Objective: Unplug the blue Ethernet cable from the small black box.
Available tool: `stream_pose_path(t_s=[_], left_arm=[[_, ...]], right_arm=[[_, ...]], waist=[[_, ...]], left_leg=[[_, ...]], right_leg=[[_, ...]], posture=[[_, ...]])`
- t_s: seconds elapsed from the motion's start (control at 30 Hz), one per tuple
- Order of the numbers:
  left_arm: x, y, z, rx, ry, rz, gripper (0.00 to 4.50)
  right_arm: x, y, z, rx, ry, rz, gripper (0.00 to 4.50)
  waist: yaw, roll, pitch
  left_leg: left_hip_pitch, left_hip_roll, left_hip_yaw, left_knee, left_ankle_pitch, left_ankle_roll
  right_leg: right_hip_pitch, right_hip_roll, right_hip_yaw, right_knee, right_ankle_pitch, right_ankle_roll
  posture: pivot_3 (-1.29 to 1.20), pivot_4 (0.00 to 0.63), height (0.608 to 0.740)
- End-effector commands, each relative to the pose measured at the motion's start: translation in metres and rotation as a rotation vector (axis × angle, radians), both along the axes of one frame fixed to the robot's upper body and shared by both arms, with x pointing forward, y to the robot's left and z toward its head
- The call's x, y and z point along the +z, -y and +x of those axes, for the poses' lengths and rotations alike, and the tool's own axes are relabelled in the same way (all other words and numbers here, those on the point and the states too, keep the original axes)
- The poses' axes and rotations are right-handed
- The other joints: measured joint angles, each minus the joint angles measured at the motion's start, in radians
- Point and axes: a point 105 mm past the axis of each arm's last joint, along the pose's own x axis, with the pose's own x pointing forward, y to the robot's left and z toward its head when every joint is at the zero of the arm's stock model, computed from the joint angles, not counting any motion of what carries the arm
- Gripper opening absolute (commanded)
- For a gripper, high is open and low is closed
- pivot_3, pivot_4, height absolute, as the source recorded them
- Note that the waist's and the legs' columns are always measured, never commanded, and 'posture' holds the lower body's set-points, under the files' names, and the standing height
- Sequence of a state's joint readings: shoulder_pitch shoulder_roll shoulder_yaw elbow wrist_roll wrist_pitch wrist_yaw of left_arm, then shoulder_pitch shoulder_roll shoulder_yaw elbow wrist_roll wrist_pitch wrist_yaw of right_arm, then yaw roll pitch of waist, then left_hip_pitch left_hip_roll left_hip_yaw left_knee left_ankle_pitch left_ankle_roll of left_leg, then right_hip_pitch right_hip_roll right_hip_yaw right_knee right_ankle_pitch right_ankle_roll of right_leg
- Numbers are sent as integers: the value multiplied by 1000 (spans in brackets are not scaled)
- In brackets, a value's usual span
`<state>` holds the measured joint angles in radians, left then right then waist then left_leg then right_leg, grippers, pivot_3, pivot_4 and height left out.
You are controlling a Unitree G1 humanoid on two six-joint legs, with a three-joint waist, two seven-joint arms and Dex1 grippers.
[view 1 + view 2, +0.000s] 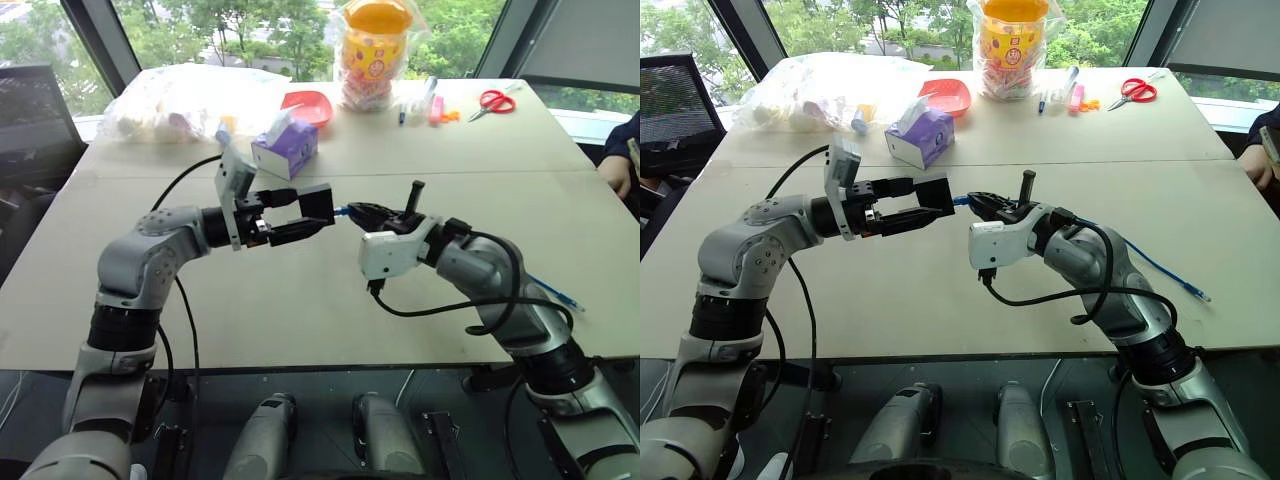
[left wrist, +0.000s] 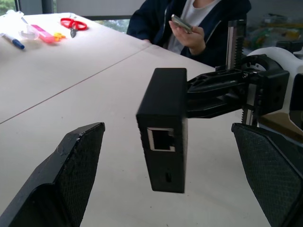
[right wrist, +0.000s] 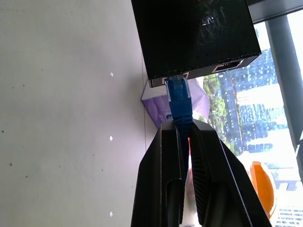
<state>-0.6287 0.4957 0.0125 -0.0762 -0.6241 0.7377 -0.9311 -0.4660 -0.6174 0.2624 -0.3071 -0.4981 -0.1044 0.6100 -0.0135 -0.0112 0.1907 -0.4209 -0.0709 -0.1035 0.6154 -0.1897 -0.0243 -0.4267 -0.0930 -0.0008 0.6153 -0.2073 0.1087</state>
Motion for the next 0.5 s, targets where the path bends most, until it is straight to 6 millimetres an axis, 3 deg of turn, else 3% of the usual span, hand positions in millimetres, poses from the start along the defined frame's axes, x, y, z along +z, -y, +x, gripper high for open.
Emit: stream_pose_path(t_s=[0.03, 0.2, 0.23, 0.33, 0.43, 0.5], left_arm=[[10, 5, -4, -41, 26, -24, 2815], [10, 7, -6, -56, 22, -32, 663], [10, 6, -6, -57, 22, -32, 498], [11, 6, -5, -57, 21, -32, 513], [8, 4, -4, -49, 14, 0, 513], [7, 1, -4, -59, 5, 21, 513]], right_arm=[[14, -4, -9, 39, 49, 16, 0], [14, -3, -8, 34, 42, 19, 0], [14, -2, -7, 30, 39, 20, 0], [14, 0, -5, 20, 16, 30, 0], [9, 7, 0, -12, -138, 104, 0], [5, 12, 1, -14, -325, 157, 836]], waist=[[0, 0, 0], [1, 0, 0], [1, 0, 0], [1, 0, 0], [1, 0, 0], [0, 0, 0]], left_leg=[[0, 0, 0, 0, 0, 0], [0, 0, 0, 0, 0, 0], [0, 0, 0, 0, 0, 0], [0, 0, 0, 0, 0, 0], [0, 0, 0, 0, 0, 0], [0, 0, 0, 0, 0, 0]], right_leg=[[0, 0, 0, 0, 0, 0], [0, 0, 0, 0, 0, 0], [0, 0, 0, 0, 0, 0], [0, 0, 0, 0, 0, 0], [0, 0, 0, 0, 0, 0], [0, 0, 0, 0, 0, 0]], posture=[[0, 150, 740], [0, 150, 740], [0, 150, 740], [0, 150, 740], [0, 150, 740], [0, 150, 740]])
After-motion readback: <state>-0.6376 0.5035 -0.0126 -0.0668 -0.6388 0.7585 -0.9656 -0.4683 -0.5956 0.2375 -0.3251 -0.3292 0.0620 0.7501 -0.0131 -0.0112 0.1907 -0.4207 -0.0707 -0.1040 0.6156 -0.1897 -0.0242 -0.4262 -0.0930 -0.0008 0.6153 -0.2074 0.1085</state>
